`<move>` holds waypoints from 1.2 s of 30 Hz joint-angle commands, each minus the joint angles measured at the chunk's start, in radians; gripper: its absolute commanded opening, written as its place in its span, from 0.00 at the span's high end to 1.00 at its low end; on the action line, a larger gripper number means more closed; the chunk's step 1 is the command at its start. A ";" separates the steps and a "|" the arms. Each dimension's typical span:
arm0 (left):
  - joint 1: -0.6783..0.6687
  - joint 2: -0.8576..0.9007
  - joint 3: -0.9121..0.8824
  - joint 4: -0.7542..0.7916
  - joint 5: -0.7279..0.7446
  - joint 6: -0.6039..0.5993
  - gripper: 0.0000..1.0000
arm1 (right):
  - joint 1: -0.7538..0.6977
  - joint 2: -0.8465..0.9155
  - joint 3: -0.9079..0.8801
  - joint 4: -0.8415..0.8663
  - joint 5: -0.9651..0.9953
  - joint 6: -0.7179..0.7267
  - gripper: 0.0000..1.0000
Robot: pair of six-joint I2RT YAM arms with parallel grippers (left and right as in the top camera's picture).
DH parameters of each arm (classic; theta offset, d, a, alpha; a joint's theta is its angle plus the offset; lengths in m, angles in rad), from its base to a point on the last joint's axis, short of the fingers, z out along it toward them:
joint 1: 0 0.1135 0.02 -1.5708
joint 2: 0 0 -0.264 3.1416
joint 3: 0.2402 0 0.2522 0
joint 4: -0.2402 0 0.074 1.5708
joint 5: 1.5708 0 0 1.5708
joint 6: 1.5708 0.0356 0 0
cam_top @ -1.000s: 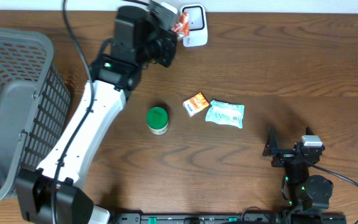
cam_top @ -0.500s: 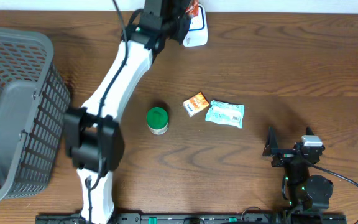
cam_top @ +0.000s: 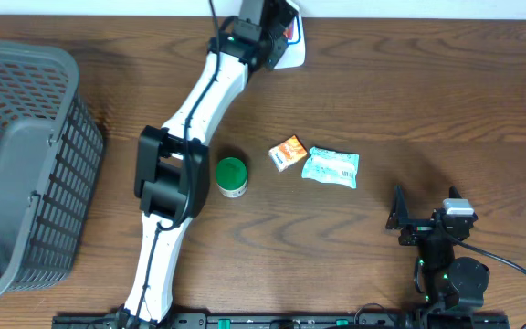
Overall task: Scan the item barcode
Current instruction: 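Swing the left arm around and present the TOP bar to the scanner window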
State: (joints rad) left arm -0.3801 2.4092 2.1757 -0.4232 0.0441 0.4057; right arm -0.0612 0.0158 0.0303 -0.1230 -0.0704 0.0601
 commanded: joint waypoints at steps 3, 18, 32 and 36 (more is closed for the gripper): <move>-0.023 -0.004 0.030 0.028 -0.086 0.176 0.93 | -0.009 -0.003 0.003 -0.008 0.002 0.003 0.01; -0.074 0.083 0.030 0.119 -0.280 0.582 0.93 | -0.009 -0.003 0.003 -0.008 0.002 0.003 0.01; -0.045 0.115 0.030 0.250 -0.352 0.712 0.92 | -0.009 -0.003 0.003 -0.008 0.002 0.003 0.01; -0.043 0.115 0.030 0.273 -0.352 0.747 0.93 | -0.009 -0.003 0.003 -0.008 0.002 0.003 0.01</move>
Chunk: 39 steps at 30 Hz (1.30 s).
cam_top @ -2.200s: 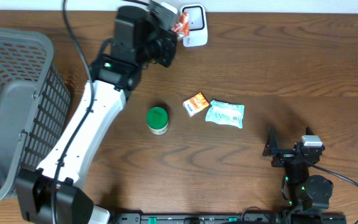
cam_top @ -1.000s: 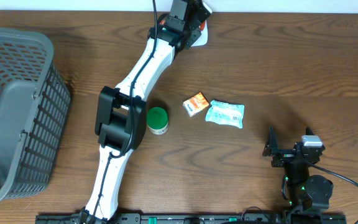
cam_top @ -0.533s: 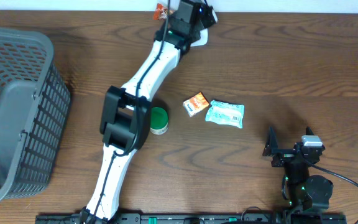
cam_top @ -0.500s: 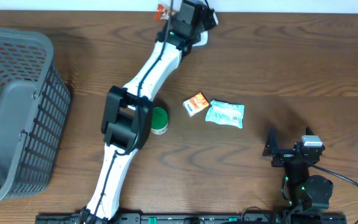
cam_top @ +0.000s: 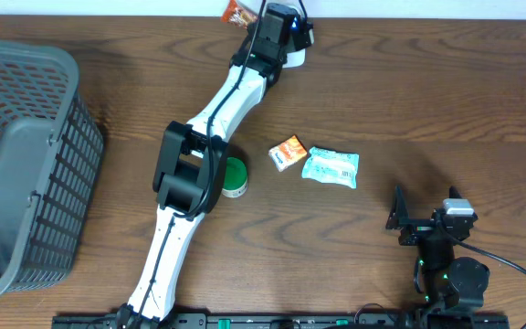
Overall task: Scan the item barcode
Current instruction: 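Swing the left arm around and present the TOP bar to the scanner window, then carry the TOP bar right and drop it on the table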
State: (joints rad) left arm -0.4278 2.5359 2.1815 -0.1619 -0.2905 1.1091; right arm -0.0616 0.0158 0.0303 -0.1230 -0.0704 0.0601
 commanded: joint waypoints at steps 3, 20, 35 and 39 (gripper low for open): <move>0.006 -0.011 0.024 0.014 -0.018 0.070 0.93 | -0.009 -0.003 0.003 -0.008 0.002 0.003 0.01; -0.006 -0.013 0.031 0.007 -0.009 0.080 0.93 | -0.009 -0.003 0.003 -0.008 0.002 0.003 0.01; -0.121 -0.198 0.036 -0.133 -0.088 -0.181 0.93 | -0.009 -0.003 0.003 -0.008 0.002 0.003 0.01; -0.183 -0.257 0.036 -0.207 -0.051 -0.415 0.93 | -0.009 -0.003 0.003 -0.008 0.002 0.003 0.01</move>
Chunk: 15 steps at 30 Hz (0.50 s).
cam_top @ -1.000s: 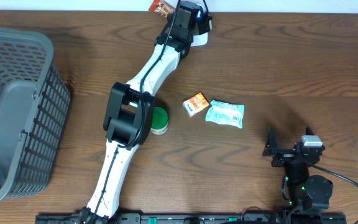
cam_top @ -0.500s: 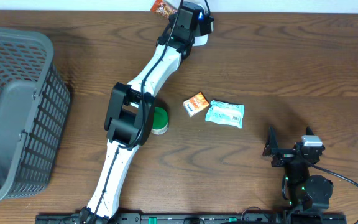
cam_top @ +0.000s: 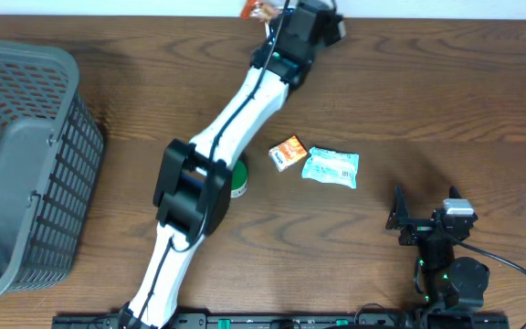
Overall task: Scan the item barcode
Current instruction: 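Carry the TOP bar right and drop it on the table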
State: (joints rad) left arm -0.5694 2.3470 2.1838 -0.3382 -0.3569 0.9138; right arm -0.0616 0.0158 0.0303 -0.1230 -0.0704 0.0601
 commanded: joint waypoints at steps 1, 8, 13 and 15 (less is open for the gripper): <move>-0.053 -0.082 0.034 -0.064 0.050 -0.298 0.93 | -0.009 -0.003 0.003 -0.008 0.002 0.003 0.01; -0.047 -0.122 0.034 -0.237 0.483 -0.822 0.92 | -0.009 -0.003 0.003 -0.008 0.002 0.003 0.01; -0.024 -0.119 0.032 -0.237 0.877 -0.890 0.93 | -0.009 -0.003 0.003 -0.008 0.002 0.003 0.01; -0.026 -0.113 0.032 -0.237 0.940 -0.894 0.93 | -0.009 -0.003 0.003 -0.008 0.002 0.003 0.01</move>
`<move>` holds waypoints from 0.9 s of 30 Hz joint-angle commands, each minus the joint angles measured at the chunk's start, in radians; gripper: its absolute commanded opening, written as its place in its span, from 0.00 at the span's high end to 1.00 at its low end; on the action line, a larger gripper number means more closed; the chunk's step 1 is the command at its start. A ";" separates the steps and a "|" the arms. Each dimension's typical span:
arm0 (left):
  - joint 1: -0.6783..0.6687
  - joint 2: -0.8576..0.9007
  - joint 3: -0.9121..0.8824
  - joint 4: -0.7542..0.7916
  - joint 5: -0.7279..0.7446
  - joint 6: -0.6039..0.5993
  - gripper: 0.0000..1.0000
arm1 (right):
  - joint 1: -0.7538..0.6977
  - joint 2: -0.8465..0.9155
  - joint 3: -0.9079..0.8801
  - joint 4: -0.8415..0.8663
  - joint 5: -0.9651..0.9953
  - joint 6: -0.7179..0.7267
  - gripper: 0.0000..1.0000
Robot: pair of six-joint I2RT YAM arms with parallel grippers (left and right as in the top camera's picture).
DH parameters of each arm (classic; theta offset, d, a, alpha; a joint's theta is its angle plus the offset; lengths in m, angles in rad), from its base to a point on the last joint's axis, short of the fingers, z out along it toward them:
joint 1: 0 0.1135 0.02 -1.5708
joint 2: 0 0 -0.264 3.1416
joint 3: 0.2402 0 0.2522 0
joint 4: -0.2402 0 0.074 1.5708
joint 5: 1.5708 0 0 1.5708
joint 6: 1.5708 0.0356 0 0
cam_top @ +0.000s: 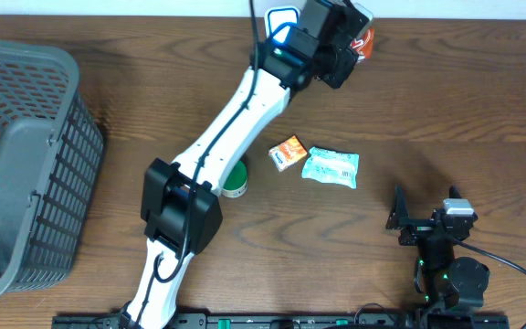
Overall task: Scan the item barcode
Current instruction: 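Carry the TOP bar right and drop it on the table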
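Observation:
My left arm reaches from the near left to the far edge of the table. There its gripper (359,38) is shut on a red-orange snack packet (364,42), which sticks out on its right side, raised off the wood. A white object with a blue rim (279,17) shows just left of the gripper's body. An orange packet (288,153) and a pale green packet (331,168) lie side by side mid-table. My right gripper (398,212) rests at the near right, far from all of them, and its jaws are not readable.
A green-lidded jar (236,185) stands half hidden under the left arm's elbow. A big grey mesh basket (26,164) fills the left side. The left arm's white links cross the middle of the table on a diagonal.
The left gripper has turned and shifted right along the far edge. The red-orange packet, then at its upper left, is now at its right. The white blue-rimmed object has come into sight.
At first the left gripper hung over a white object at the far edge, with no packet showing. Then a red-orange packet showed at its left, farther right at each later moment and now on the gripper's right. The right arm and the table items stayed put.

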State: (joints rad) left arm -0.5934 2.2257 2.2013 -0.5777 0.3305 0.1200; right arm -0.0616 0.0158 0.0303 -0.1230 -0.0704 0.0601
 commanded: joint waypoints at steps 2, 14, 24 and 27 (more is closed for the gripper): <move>-0.011 0.019 0.015 0.003 0.290 -0.100 0.93 | -0.009 -0.003 0.003 -0.008 0.002 0.003 0.01; -0.072 0.172 0.014 0.199 0.480 -0.220 0.93 | -0.009 -0.003 0.003 -0.008 0.002 0.003 0.01; -0.078 0.223 0.013 0.214 0.624 -0.238 0.93 | -0.009 -0.003 0.003 -0.008 0.002 0.003 0.01; -0.089 0.223 0.013 0.217 0.717 -0.238 0.92 | -0.009 -0.003 0.003 -0.008 0.002 0.003 0.01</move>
State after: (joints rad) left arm -0.6716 2.4596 2.2005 -0.3634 0.9123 -0.1085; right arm -0.0616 0.0158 0.0303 -0.1230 -0.0704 0.0601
